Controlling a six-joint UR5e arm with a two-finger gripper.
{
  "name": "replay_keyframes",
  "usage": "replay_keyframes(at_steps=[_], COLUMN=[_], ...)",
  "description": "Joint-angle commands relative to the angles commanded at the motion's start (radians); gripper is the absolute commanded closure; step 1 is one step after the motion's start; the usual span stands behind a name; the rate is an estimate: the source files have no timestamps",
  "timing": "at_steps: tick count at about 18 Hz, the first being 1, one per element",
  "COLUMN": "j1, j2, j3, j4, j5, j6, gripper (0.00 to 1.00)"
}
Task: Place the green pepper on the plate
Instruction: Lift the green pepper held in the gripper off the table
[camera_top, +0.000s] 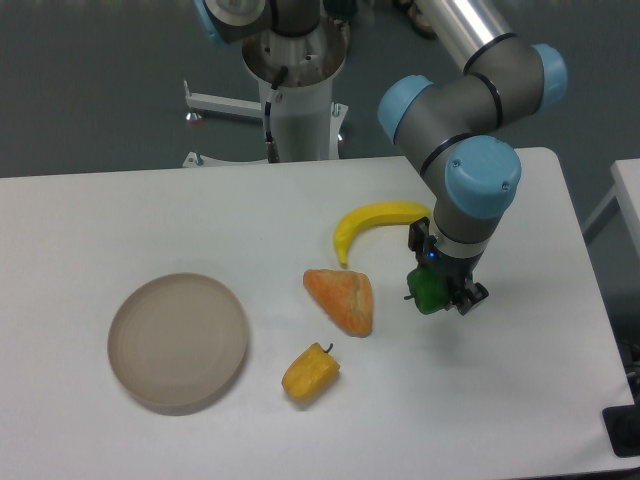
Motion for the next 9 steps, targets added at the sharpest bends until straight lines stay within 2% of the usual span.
replay_keyframes(at_steps=[5, 9], j1=[-0.024, -0.115], j2=[0.008, 0.025], j3=[0.0, -0.009], j4=[-0.002, -0.003], j5=[-0.003, -0.012], j6=[-0.02, -0.122], gripper=[0.73, 0.74])
